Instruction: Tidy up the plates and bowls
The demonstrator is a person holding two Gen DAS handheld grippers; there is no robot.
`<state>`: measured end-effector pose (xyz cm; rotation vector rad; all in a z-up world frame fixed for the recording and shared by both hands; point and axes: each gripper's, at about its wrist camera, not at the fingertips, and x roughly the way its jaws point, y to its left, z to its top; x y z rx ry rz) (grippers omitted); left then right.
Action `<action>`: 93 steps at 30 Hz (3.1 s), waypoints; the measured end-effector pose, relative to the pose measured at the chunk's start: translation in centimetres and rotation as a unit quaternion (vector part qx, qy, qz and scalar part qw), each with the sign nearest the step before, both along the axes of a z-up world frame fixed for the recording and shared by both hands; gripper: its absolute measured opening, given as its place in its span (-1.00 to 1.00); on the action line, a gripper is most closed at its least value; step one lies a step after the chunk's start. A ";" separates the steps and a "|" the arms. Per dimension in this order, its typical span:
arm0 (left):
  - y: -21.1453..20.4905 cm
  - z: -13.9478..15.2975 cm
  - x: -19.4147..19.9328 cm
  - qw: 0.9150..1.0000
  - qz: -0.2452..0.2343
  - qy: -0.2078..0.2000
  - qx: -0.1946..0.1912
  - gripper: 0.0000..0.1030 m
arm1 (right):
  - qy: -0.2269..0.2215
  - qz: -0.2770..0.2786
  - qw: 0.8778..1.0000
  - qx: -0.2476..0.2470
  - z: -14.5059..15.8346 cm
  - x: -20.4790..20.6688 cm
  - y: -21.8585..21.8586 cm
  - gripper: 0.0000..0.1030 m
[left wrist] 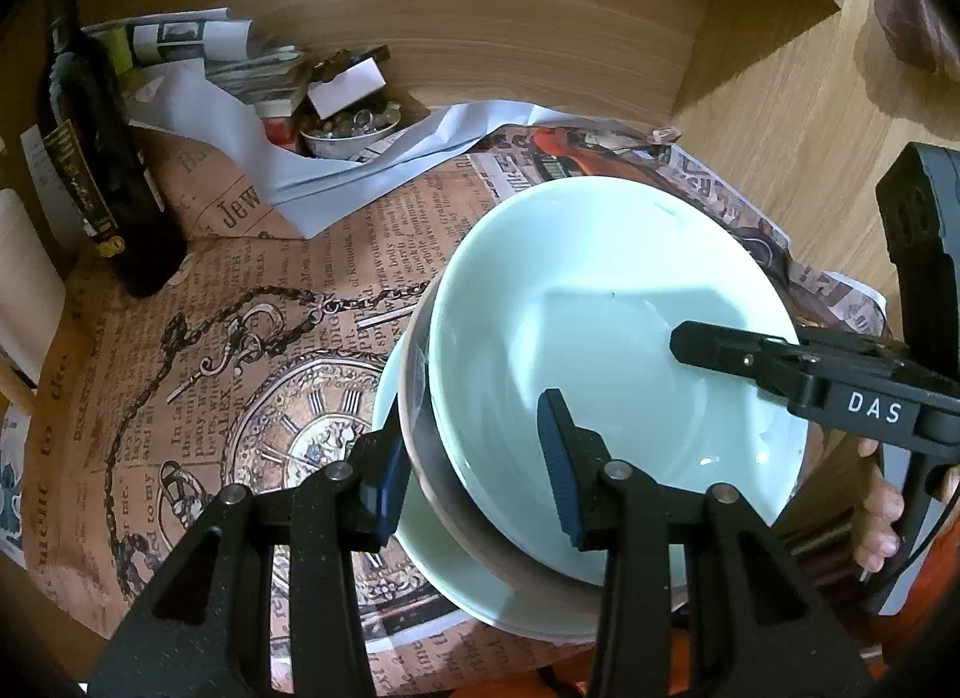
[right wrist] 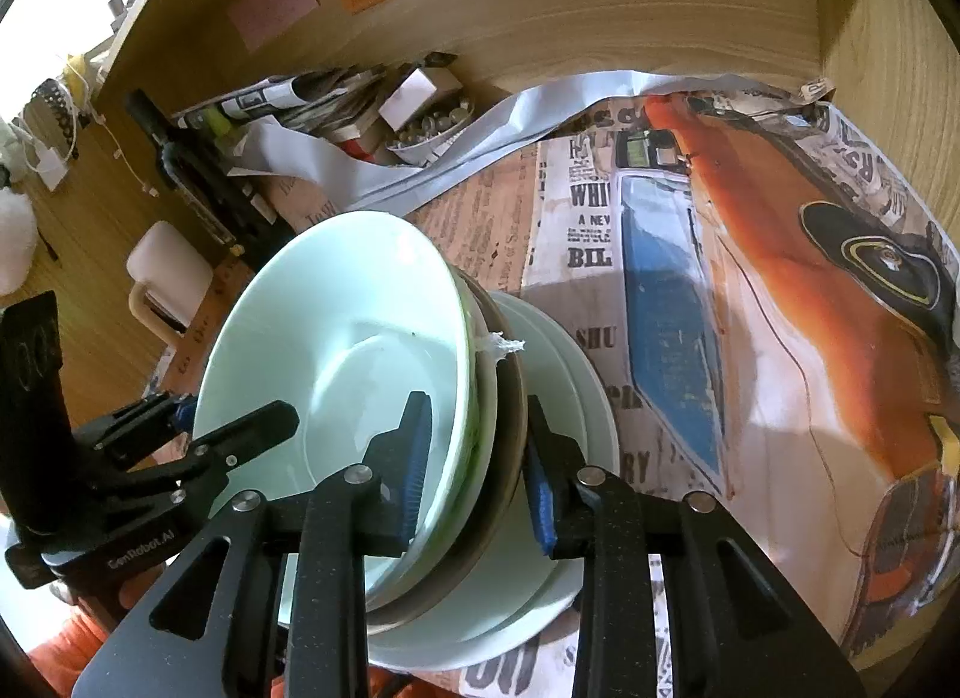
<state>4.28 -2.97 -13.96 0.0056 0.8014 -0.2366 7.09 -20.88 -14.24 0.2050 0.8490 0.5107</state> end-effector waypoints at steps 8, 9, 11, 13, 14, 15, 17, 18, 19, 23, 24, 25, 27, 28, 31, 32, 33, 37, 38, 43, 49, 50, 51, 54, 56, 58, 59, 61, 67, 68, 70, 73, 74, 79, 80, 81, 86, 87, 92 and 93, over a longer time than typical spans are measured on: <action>0.6 0.9 -1.1 0.999 0.013 -0.040 0.006 -0.09 | -0.076 -0.032 0.996 -0.027 2.2 -2.0 -0.5 -0.26; 0.7 1.3 -1.5 0.999 0.016 -0.050 0.006 -0.04 | -0.087 -0.036 0.995 -0.027 2.6 -2.4 -0.7 -0.23; 0.9 2.2 -2.3 0.997 0.023 -0.075 0.009 -0.01 | -0.111 -0.044 0.992 -0.028 3.4 -3.4 -0.9 -0.13; 0.9 3.0 -3.1 0.995 0.026 -0.099 0.013 0.03 | -0.135 -0.049 0.989 -0.029 4.3 -4.3 -1.0 -0.03; 1.0 3.7 -3.9 0.993 0.026 -0.118 0.012 0.06 | -0.147 -0.052 0.987 -0.028 4.7 -4.8 -1.0 0.06; 1.1 4.1 -4.3 0.991 0.026 -0.128 0.011 0.13 | -0.160 -0.055 0.985 -0.028 5.1 -5.4 -1.0 0.09; 1.1 5.3 -5.8 0.986 0.027 -0.164 0.009 0.18 | -0.187 -0.058 0.980 -0.030 6.0 -6.6 -0.9 0.14; 1.1 5.8 -6.5 0.983 0.028 -0.179 0.009 0.22 | -0.200 -0.061 0.977 -0.030 6.4 -7.2 -0.9 0.18; 1.1 6.2 -7.0 0.981 0.029 -0.190 0.009 0.30 | -0.217 -0.064 0.974 -0.029 6.8 -7.9 -0.9 0.30; 1.0 8.2 -9.9 0.967 0.031 -0.252 0.005 0.54 | -0.273 -0.070 0.959 -0.027 8.3 -10.5 -0.7 0.59; 0.9 8.4 -10.2 0.965 0.030 -0.261 0.006 0.65 | -0.285 -0.069 0.956 -0.025 8.6 -11.1 -0.7 0.61; 0.8 8.8 -11.0 0.961 0.031 -0.276 0.005 0.73 | -0.297 -0.069 0.952 -0.022 8.9 -11.8 -0.6 0.64; 0.7 9.3 -12.0 0.955 0.032 -0.295 0.004 0.80 | -0.312 -0.069 0.947 -0.019 9.3 -12.7 -0.6 0.71; 0.7 9.5 -12.6 0.952 0.031 -0.305 0.003 0.87 | -0.320 -0.070 0.945 -0.015 9.5 -13.3 -0.6 0.81; 0.6 10.0 -14.0 0.945 0.034 -0.327 -0.002 0.92 | -0.342 -0.075 0.937 -0.007 9.8 -14.4 -0.8 0.98; 0.6 10.0 -14.3 0.943 0.034 -0.331 -0.002 0.93 | -0.347 -0.076 0.935 -0.005 9.9 -14.8 -0.9 0.99; 0.6 10.0 -14.6 0.942 0.034 -0.334 -0.002 0.95 | -0.351 -0.078 0.933 -0.003 10.0 -15.0 -1.0 0.99; 0.7 9.9 -15.5 0.939 0.039 -0.342 -0.006 0.98 | -0.354 -0.078 0.932 0.003 10.0 -15.6 -1.1 0.99; 0.6 9.9 -15.7 0.938 0.040 -0.344 -0.007 0.98 | -0.354 -0.078 0.932 0.003 10.0 -15.7 -1.2 0.99; 0.6 9.8 -16.1 0.936 0.044 -0.349 -0.008 0.99 | -0.352 -0.076 0.933 0.005 9.7 -15.8 -1.2 1.00; 0.4 9.5 -16.0 0.936 0.045 -0.348 -0.003 0.99 | -0.347 -0.075 0.935 0.008 9.4 -15.8 -1.2 1.00; 0.4 9.5 -16.0 0.937 0.046 -0.347 -0.003 0.99 | -0.346 -0.075 0.935 0.008 9.4 -15.8 -1.2 1.00; 0.4 9.5 -15.9 0.937 0.046 -0.346 -0.003 0.99 | -0.346 -0.076 0.935 0.009 9.4 -15.8 -1.3 1.00; 0.5 9.5 -15.8 0.937 0.046 -0.345 -0.004 0.99 | -0.345 -0.076 0.936 0.011 9.4 -15.9 -1.3 1.00; 0.5 9.5 -15.8 0.937 0.045 -0.345 -0.004 0.99 | -0.344 -0.075 0.936 0.011 9.4 -15.8 -1.2 1.00; 0.4 9.5 -15.8 0.937 0.046 -0.345 -0.004 0.99 | -0.342 -0.074 0.937 0.011 9.3 -15.8 -1.1 1.00; 0.4 9.5 -15.8 0.937 0.047 -0.346 -0.004 0.99 | -0.341 -0.072 0.937 0.011 9.3 -15.7 -1.1 1.00; 0.4 9.5 -15.8 0.938 0.047 -0.345 -0.004 0.99 | -0.339 -0.070 0.938 0.012 9.3 -15.7 -1.0 1.00; 0.2 9.5 -15.7 0.938 0.048 -0.344 -0.004 0.99 | -0.337 -0.068 0.939 0.013 9.2 -15.6 -1.0 1.00; 0.2 9.5 -15.7 0.938 0.047 -0.344 -0.004 0.99 | -0.337 -0.068 0.939 0.013 9.2 -15.6 -1.0 1.00; 0.2 9.5 -15.7 0.938 0.046 -0.344 -0.004 0.99 | -0.337 -0.067 0.939 0.014 9.2 -15.5 -1.1 1.00; 0.1 9.4 -15.5 0.938 0.043 -0.343 -0.003 0.99 | -0.335 -0.070 0.940 0.016 9.2 -15.6 -1.0 1.00; 0.1 9.3 -15.5 0.938 0.043 -0.343 -0.003 0.99 | -0.334 -0.071 0.940 0.016 9.2 -15.6 -1.0 1.00; -0.1 9.2 -15.4 0.939 0.041 -0.341 -0.004 0.99 | -0.334 -0.074 0.940 0.016 9.2 -15.8 -0.8 1.00; -0.2 9.2 -15.4 0.939 0.041 -0.341 -0.004 0.99 | -0.334 -0.074 0.940 0.016 9.2 -15.8 -0.8 1.00; -0.2 9.2 -15.4 0.939 0.041 -0.341 -0.004 0.99 | -0.334 -0.074 0.940 0.017 9.2 -15.7 -0.9 1.00; -0.4 9.1 -15.4 0.939 0.040 -0.341 -0.004 0.99 | -0.334 -0.076 0.939 0.016 9.2 -15.8 -0.8 1.00; -0.4 9.1 -15.4 0.939 0.041 -0.341 -0.004 0.99 | -0.334 -0.078 0.939 0.016 9.2 -15.8 -0.8 1.00; -0.6 9.1 -15.4 0.939 0.040 -0.340 -0.004 0.99 | -0.334 -0.078 0.939 0.016 9.2 -15.8 -0.8 1.00; -0.7 9.2 -15.4 0.939 0.040 -0.340 -0.004 0.99 | -0.334 -0.078 0.939 0.016 9.2 -15.9 -0.7 1.00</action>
